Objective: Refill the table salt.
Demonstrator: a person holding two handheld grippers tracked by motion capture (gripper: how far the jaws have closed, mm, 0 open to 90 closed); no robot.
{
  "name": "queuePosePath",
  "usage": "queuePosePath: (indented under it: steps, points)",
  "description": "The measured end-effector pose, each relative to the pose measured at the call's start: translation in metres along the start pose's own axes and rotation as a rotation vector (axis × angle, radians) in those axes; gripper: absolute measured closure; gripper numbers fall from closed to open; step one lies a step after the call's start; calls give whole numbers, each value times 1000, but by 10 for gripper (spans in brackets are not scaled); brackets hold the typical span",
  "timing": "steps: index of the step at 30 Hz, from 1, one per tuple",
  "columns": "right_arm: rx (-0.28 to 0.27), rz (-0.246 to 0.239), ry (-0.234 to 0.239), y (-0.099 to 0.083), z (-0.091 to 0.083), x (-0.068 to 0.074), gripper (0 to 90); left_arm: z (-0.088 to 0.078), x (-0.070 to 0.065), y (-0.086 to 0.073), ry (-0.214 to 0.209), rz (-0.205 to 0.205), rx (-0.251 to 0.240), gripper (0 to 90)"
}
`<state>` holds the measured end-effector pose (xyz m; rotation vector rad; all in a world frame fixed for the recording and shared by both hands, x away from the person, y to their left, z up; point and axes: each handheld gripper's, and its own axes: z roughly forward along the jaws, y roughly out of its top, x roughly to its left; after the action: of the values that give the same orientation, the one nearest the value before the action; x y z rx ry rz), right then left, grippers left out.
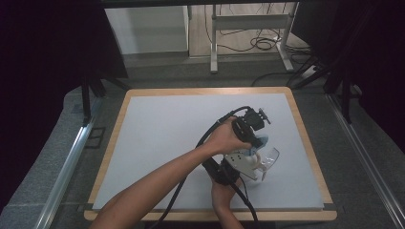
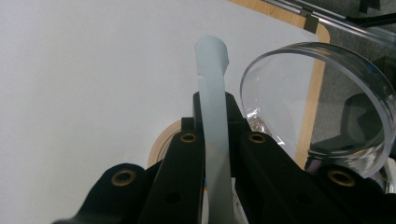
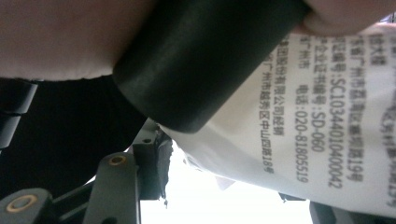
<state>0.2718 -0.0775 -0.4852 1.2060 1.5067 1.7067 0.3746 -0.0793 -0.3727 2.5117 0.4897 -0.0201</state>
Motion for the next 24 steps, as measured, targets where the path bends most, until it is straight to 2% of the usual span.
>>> queuePosePath:
  steps: [7,24]
  points:
    - [0,16,0,1,0,2,468,0,0,0,0,0,0,900]
    - [-1,3,-3,0,0,1,468,0,0,-1,-2,3,4,900]
